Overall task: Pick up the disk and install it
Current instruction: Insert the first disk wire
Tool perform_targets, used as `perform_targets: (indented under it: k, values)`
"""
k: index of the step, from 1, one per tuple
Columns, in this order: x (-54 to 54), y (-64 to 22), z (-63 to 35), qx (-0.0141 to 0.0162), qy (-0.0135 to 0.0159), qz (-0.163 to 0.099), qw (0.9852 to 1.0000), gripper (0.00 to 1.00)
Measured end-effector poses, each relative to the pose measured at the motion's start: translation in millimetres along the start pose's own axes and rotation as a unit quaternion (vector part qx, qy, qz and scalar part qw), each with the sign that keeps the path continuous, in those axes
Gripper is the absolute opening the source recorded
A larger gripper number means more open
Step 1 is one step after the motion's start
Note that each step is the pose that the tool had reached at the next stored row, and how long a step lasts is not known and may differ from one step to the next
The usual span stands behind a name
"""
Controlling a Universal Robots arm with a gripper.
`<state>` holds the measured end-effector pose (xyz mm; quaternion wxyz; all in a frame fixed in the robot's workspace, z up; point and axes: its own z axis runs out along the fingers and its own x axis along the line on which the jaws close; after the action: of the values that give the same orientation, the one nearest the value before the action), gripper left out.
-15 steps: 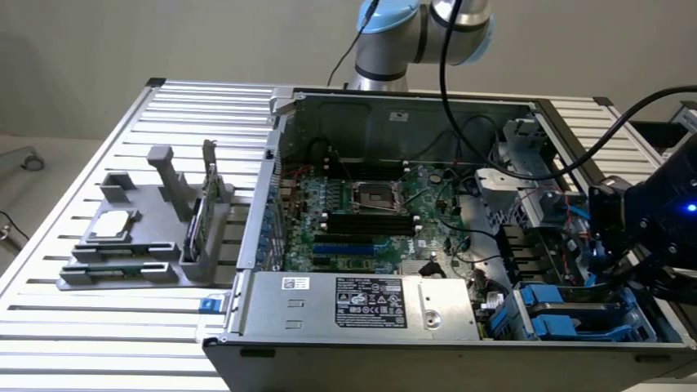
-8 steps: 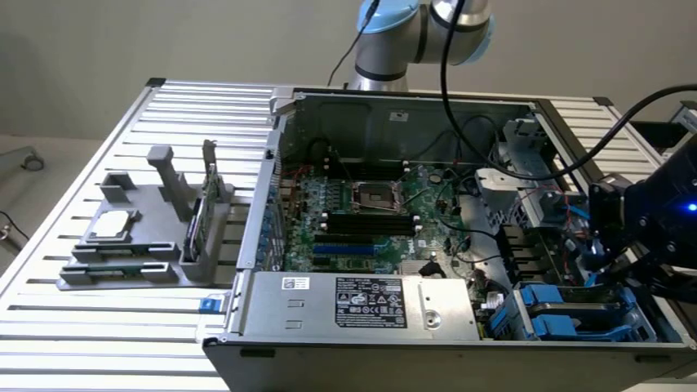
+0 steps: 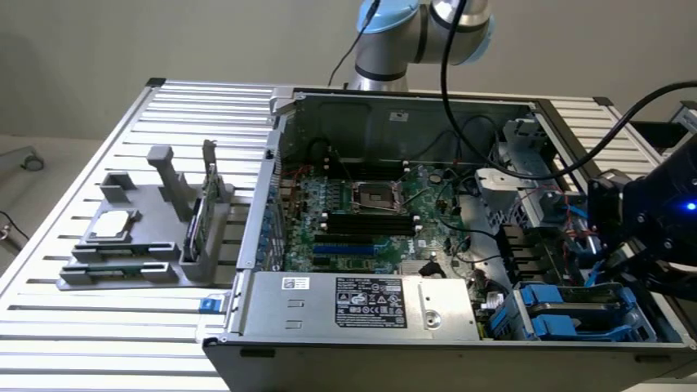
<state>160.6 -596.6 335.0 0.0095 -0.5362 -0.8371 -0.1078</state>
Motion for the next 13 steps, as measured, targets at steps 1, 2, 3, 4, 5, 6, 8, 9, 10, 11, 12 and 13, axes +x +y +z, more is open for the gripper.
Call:
perform_targets:
  k: [1, 2, 3, 4, 5, 6, 8, 9, 10, 11, 12, 13]
  values:
    - [0.0, 0.0, -0.1, -0.0001, 0.0011, 0.0, 1.0, 0.24]
    - [0.1, 0.0, -0.1, -0.0003, 0.002, 0.0, 1.0, 0.24]
    - [0.1, 0.0, -0.1, -0.0003, 0.0025, 0.0, 1.0, 0.24]
    - [0.1, -0.1, 0.0, -0.0004, 0.003, 0.0, 1.0, 0.24]
    - [0.1, -0.1, 0.0, -0.0004, 0.0034, 0.0, 1.0, 0.24]
    - [0.1, -0.2, -0.1, -0.0004, 0.0038, -0.001, 1.0, 0.24]
    - [0.1, -0.3, 0.0, -0.0003, 0.0049, -0.003, 1.0, 0.24]
    - [0.1, -0.3, 0.0, 0.0, 0.0054, -0.006, 1.0, 0.24]
    - [0.1, -0.2, 0.0, 0.0006, 0.0062, -0.01, 0.9999, 0.24]
    - [0.1, -0.2, -0.1, 0.0011, 0.0069, -0.014, 0.9999, 0.24]
    - [0.1, -0.2, -0.1, 0.0017, 0.0077, -0.018, 0.9998, 0.24]
    - [0.1, -0.2, 0.0, 0.0021, 0.0087, -0.022, 0.9997, 0.24]
